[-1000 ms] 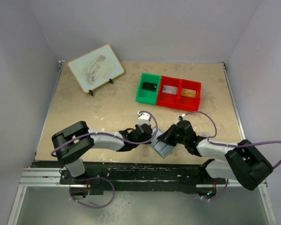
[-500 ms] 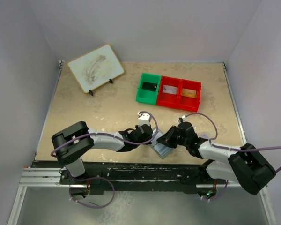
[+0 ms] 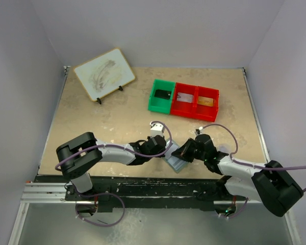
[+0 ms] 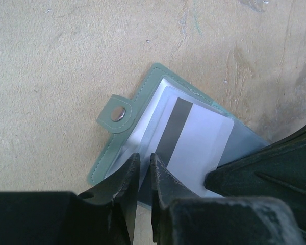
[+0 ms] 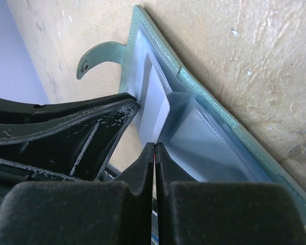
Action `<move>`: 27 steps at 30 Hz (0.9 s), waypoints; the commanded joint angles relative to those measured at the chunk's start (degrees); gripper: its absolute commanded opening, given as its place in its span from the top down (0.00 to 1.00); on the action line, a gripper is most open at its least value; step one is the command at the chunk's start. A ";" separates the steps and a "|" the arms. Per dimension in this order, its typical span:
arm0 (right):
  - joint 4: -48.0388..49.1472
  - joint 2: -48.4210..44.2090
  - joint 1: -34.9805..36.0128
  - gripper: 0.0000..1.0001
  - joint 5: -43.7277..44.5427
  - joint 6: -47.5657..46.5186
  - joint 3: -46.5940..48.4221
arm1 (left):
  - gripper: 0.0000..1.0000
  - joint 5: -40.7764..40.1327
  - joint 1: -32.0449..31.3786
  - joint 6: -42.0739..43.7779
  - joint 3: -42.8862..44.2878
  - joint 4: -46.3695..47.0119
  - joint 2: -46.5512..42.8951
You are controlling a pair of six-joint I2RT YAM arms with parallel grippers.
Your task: Take the credit cards out of the card holder
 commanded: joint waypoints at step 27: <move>-6.10 -11.05 0.28 1.00 2.34 6.85 -6.06 | 0.79 -2.68 -1.04 0.77 1.89 -8.87 -2.54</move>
